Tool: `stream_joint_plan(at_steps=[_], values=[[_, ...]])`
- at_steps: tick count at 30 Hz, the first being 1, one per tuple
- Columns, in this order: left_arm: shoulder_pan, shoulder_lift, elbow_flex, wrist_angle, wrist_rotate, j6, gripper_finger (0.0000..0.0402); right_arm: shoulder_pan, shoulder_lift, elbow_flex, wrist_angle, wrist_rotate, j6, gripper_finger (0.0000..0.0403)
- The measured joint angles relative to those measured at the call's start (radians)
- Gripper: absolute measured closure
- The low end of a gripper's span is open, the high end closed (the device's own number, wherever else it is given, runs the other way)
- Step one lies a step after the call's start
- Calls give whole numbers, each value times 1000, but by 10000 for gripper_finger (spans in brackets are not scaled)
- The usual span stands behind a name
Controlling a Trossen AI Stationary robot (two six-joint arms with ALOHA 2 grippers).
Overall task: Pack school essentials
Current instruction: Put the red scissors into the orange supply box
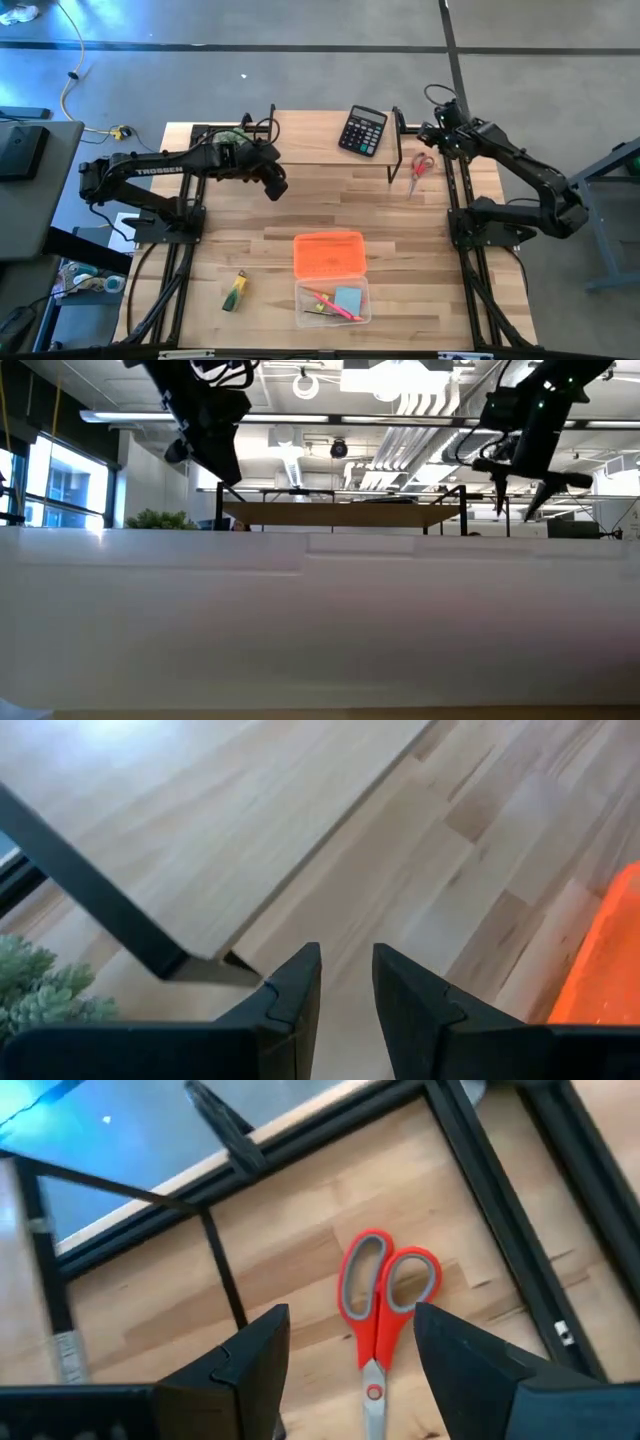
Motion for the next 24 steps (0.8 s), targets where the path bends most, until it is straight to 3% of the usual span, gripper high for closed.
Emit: stream_joint_plan(at_steps=[16,24], values=[[0,0,0,108,-29,105,316,0,1,-263,307,-29,217,197],[0,0,0,107,-55,130,316,0,1,-302,393,-56,263,197]])
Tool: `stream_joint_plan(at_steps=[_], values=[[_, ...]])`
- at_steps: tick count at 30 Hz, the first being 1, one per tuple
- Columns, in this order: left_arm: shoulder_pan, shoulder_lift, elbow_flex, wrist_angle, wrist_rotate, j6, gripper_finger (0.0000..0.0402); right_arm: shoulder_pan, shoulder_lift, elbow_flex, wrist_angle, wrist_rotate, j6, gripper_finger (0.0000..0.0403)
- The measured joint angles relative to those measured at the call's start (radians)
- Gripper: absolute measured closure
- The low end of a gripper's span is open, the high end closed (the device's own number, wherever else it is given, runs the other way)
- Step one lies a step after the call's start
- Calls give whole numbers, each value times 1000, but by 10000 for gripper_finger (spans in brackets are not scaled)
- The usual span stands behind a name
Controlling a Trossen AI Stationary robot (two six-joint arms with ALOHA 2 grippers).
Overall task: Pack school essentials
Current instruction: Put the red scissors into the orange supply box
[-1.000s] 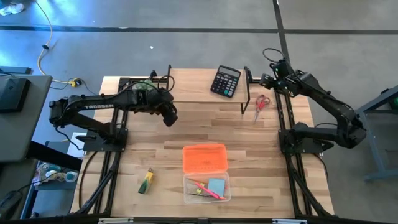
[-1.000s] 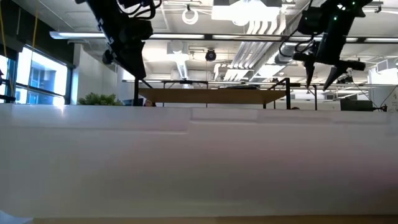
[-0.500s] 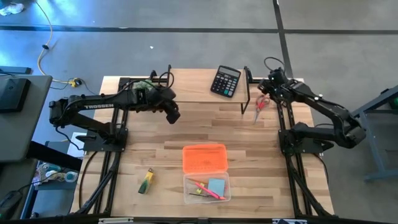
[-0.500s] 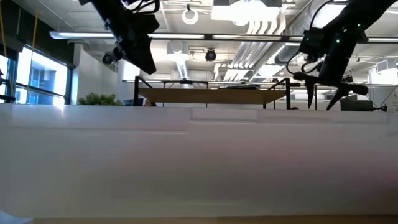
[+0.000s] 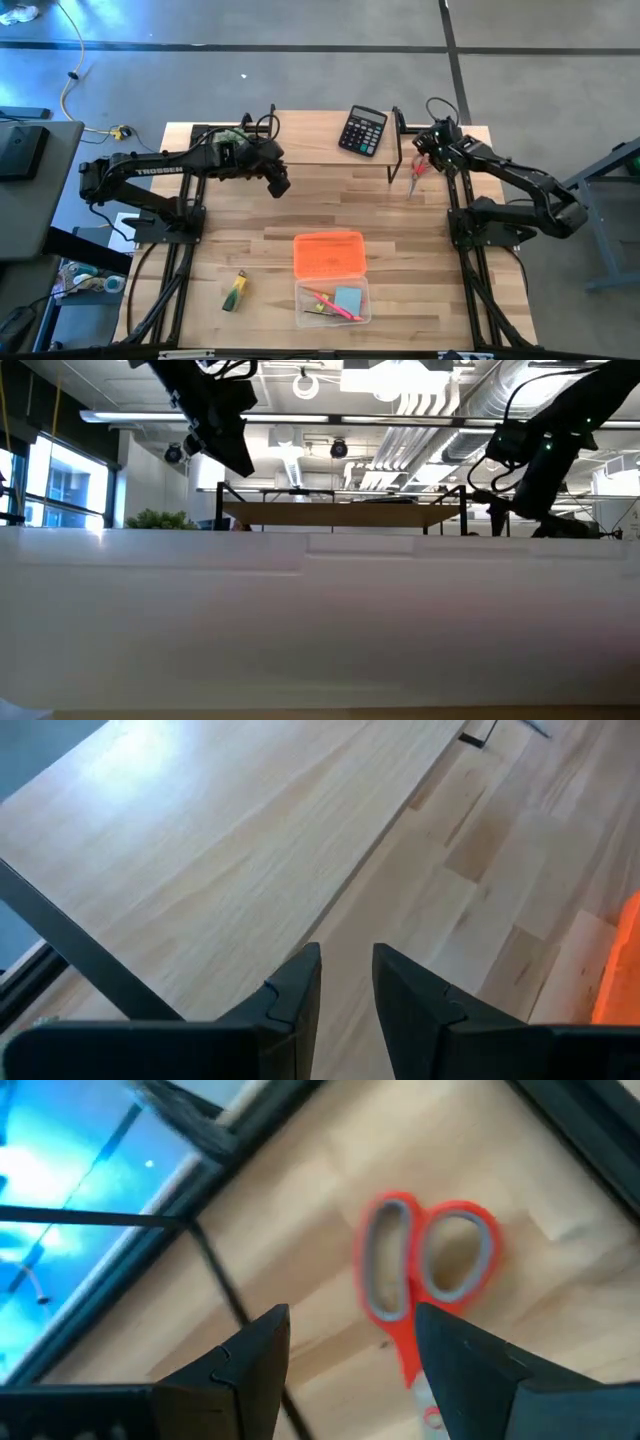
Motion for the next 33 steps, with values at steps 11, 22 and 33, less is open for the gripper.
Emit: stream_joint_plan(at_steps=[11,22,33], values=[[0,0,0,0,-3,6,316,-56,55,130,-50,41,-79,197],[38,0,0,-1,1,37,316,-56,191,142,-61,-25,-80,197],[39,0,0,0,3,52,316,-56,261,139,-105,-26,-72,197]])
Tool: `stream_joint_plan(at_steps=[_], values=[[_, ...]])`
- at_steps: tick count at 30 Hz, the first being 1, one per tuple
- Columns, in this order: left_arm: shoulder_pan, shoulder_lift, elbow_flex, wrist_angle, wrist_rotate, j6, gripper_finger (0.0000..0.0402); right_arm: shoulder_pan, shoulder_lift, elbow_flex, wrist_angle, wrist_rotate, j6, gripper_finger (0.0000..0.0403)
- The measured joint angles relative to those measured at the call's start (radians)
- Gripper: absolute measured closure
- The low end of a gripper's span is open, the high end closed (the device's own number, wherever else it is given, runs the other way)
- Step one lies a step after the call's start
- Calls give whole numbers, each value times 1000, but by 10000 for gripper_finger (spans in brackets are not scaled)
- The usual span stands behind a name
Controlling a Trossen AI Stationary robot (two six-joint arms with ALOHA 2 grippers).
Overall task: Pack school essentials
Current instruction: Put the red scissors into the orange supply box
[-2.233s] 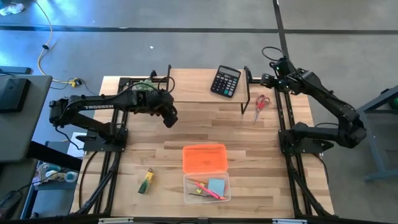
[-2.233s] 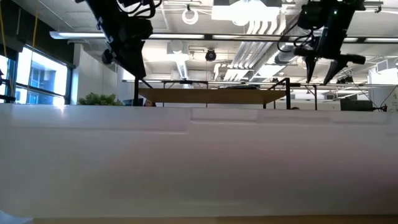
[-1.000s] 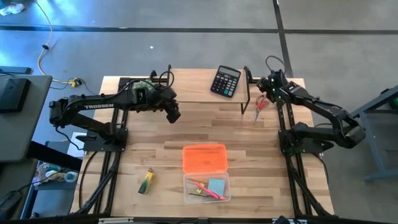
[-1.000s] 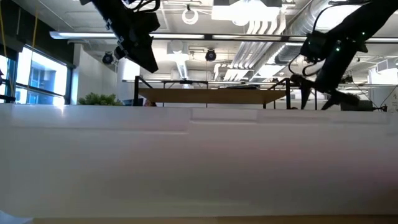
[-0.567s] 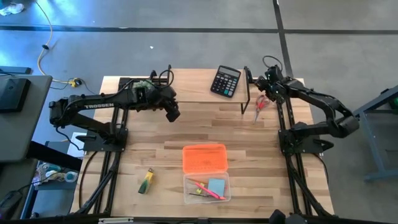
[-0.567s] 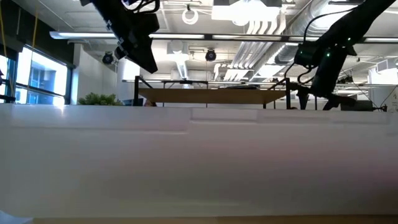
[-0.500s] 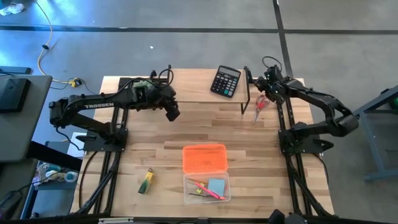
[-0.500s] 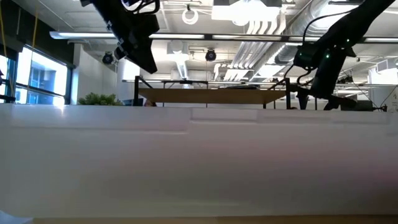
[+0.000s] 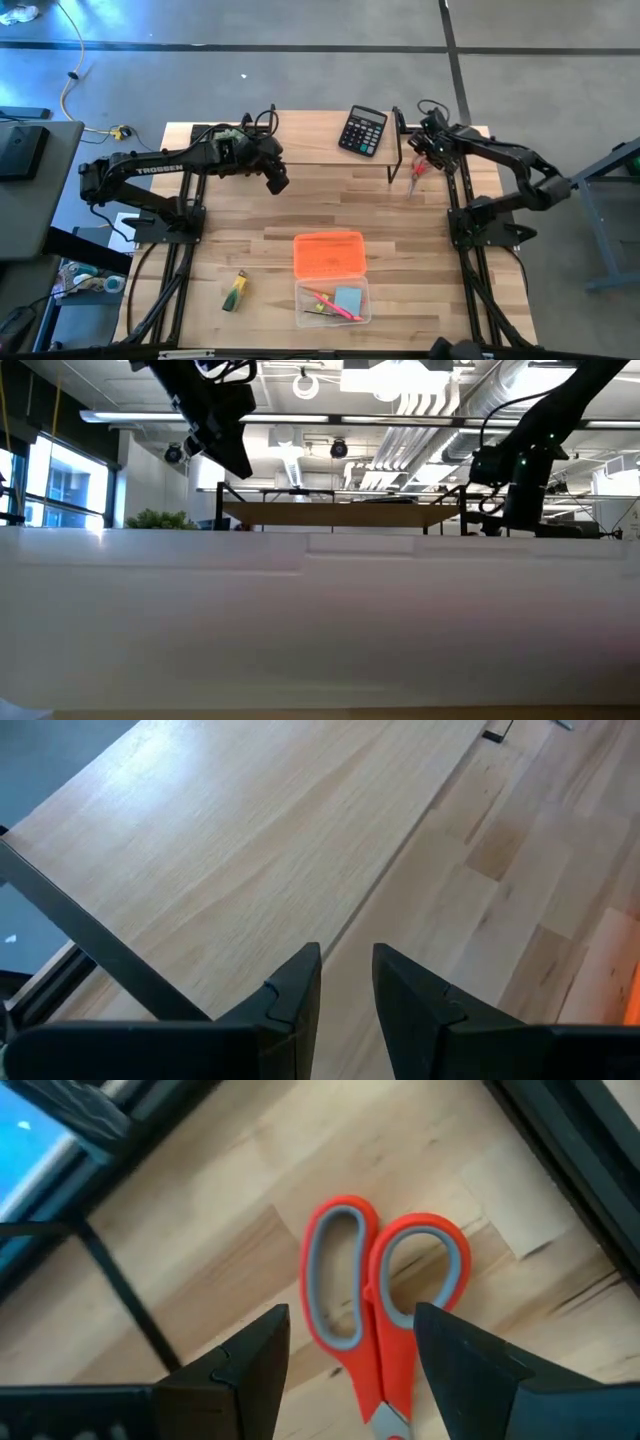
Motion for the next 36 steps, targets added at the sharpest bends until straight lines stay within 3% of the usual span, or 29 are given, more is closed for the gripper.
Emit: stream_joint_plan(at_steps=[6,17,36], values=[[0,0,0,0,0,0,316,0,64,0,2,-1,-5,200],[0,0,0,-2,0,0,316,0,105,0,12,26,-8,249],[0,0,0,-4,-1,18,316,-1,176,-1,45,42,19,253]])
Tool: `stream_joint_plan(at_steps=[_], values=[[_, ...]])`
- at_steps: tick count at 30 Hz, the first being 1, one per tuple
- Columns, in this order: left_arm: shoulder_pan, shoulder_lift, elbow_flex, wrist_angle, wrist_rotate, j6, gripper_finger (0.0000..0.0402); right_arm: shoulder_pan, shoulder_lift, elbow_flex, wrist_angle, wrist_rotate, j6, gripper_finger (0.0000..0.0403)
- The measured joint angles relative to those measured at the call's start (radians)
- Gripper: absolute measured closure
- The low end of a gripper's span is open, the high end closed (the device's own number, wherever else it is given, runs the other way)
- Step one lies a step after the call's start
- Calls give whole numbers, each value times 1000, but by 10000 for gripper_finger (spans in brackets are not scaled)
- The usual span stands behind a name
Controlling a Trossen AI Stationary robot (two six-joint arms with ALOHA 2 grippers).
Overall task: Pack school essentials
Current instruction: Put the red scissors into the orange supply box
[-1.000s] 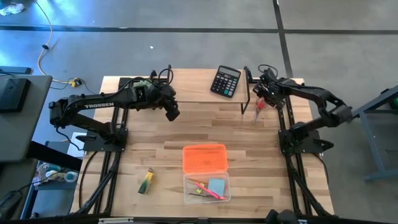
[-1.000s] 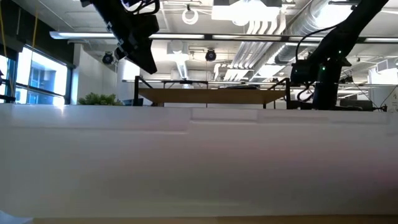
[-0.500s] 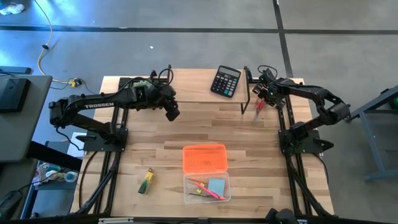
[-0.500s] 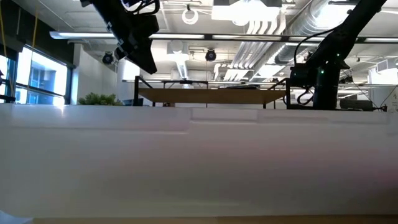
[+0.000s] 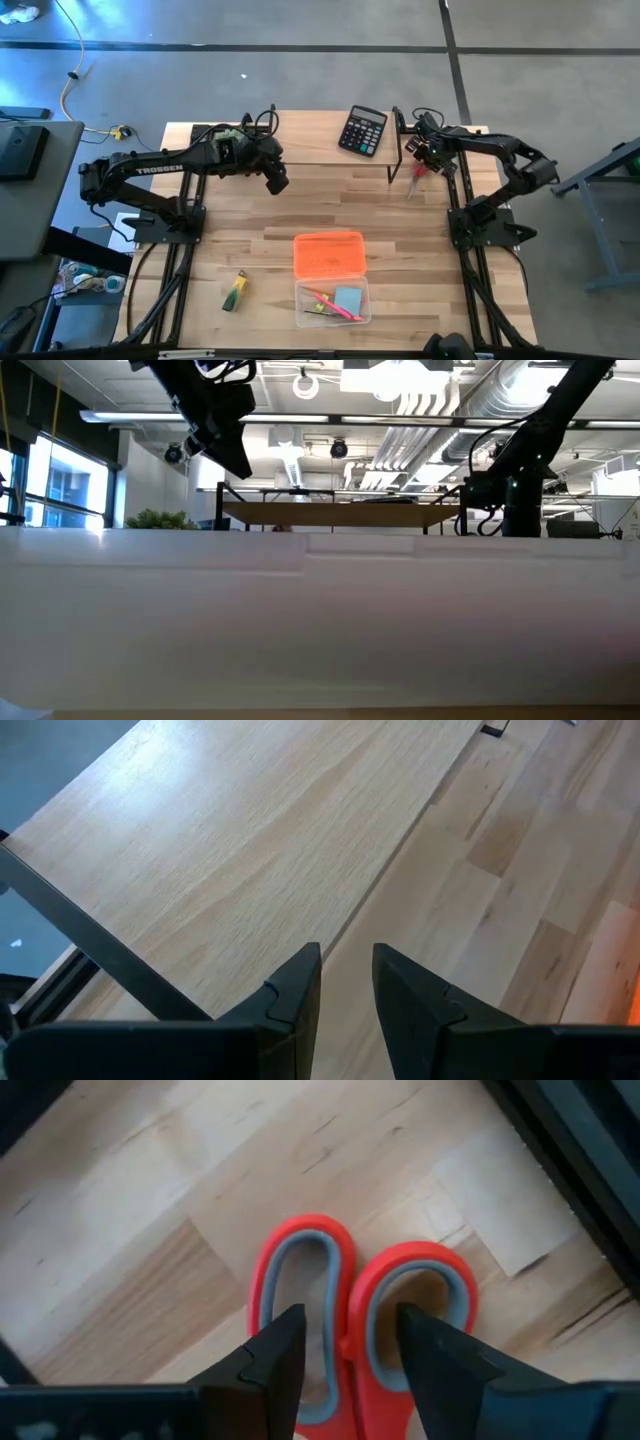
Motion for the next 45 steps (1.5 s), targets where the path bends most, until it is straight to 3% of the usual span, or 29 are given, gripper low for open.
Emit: stream_joint_plan(at_steps=[4,15,28,45], values=[[0,0,0,0,-1,0,316,0,9,2,-7,12,-1,272],[0,0,0,0,-6,16,316,1,11,4,-57,49,-28,372],[0,0,0,0,-6,16,316,1,-8,3,-95,77,-88,369],[0,0,0,1,-2,8,316,3,-245,2,-125,90,-159,378]])
